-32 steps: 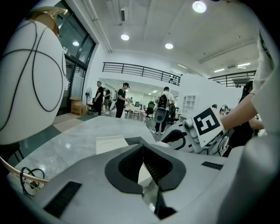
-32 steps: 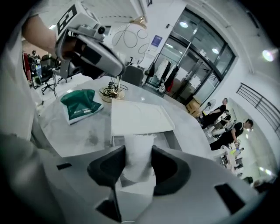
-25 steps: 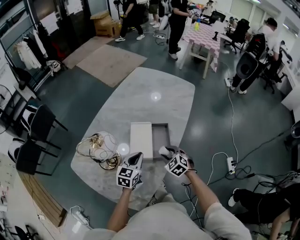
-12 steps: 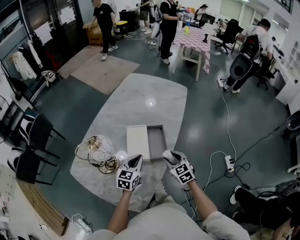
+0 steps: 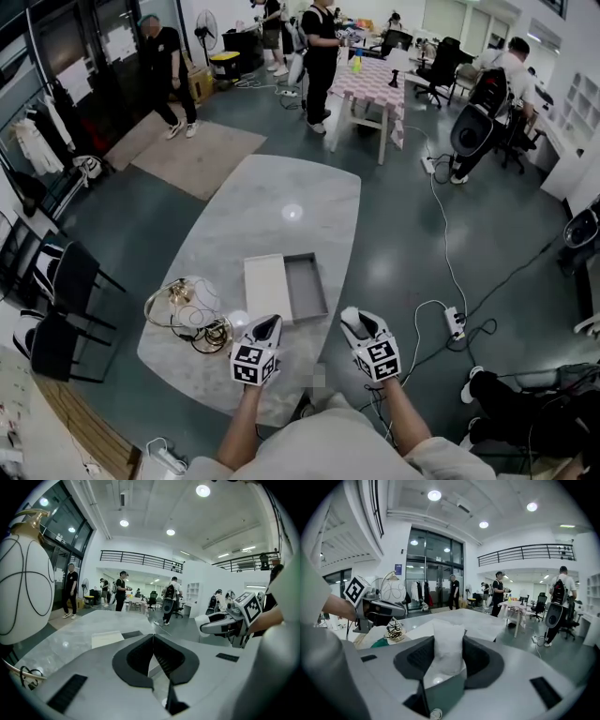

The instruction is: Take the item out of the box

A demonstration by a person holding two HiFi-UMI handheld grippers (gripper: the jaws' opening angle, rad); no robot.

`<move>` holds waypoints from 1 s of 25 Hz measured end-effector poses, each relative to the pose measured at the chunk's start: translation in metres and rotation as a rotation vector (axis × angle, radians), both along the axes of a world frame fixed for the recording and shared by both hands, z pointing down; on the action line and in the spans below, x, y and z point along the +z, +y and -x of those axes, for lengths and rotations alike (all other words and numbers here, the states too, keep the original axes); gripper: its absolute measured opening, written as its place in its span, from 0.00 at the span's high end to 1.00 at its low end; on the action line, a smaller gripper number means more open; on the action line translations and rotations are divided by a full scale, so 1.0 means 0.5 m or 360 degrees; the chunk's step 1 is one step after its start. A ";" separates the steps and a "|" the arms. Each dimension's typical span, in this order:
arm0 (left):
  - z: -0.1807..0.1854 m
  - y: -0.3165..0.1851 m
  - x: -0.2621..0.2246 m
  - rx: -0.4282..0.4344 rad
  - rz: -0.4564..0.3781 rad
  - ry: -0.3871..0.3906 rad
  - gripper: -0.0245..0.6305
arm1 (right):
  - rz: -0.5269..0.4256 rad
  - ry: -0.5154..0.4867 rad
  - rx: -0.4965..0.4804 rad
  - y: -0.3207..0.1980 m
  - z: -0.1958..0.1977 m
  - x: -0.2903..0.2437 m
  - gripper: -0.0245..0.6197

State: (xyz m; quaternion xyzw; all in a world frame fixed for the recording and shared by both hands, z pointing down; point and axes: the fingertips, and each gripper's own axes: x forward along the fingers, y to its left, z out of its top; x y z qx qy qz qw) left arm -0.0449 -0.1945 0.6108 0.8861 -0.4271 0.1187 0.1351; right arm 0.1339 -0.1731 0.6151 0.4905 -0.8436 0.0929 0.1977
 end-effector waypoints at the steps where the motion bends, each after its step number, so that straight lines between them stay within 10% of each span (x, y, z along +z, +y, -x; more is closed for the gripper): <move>1: 0.001 0.001 0.000 0.0000 0.0000 0.0001 0.94 | -0.0006 -0.0005 0.0018 0.005 -0.006 -0.004 0.68; 25: -0.012 0.029 -0.003 -0.0003 -0.0005 0.0003 0.94 | -0.0062 -0.0069 0.0156 0.053 -0.057 -0.034 0.69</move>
